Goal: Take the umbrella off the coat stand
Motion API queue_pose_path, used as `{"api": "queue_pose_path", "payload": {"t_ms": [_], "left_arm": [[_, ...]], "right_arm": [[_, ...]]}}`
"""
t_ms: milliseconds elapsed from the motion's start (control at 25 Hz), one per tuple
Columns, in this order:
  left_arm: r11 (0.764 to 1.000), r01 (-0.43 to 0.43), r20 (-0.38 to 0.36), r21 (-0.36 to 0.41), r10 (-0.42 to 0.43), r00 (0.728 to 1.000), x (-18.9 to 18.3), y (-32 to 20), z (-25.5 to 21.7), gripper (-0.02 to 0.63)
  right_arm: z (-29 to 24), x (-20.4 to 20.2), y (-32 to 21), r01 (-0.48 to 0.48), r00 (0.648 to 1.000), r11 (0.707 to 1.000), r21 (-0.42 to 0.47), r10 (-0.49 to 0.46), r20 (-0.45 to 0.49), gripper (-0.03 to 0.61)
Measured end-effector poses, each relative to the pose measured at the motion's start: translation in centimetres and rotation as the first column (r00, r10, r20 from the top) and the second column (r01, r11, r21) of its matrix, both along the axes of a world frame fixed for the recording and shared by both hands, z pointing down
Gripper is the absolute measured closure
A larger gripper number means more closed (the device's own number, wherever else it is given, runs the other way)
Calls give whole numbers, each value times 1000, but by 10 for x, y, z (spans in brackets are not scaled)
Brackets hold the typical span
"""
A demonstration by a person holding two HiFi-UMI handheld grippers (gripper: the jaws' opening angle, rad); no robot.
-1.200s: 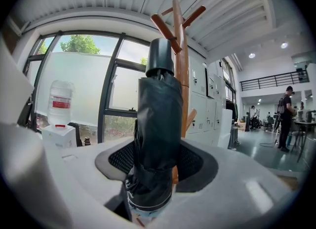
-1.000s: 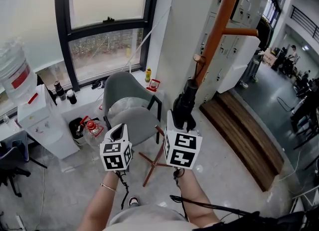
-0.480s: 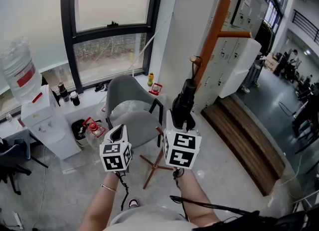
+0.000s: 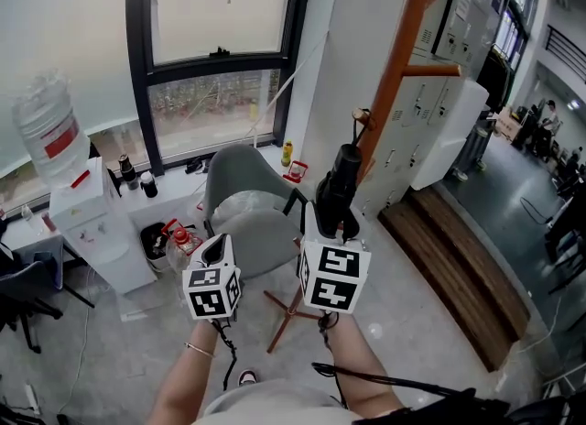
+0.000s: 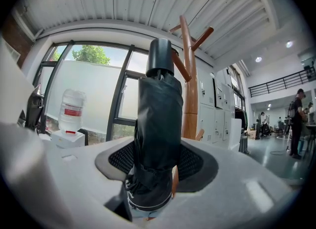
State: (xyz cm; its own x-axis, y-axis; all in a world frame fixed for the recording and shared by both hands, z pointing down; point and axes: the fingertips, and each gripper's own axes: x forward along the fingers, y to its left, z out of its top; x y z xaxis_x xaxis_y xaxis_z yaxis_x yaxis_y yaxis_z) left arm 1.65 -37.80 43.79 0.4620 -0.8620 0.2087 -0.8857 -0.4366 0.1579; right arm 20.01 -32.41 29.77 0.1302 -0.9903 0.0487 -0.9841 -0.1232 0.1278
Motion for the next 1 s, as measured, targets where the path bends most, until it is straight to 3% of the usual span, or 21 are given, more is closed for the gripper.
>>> {"api": "queue_pose_path", "payload": {"t_ms": [440,1000], "left_arm": [[999,52,-4,-1,-52,999,-20,7,-2,609],[987,160,21,-2,-160,987,-61,32,3,609]], "right_arm": [[-11,-24,3,64,998,998,23,-63,-32,348],[12,-55,9,199,980,980,1,-199,29,348]]}}
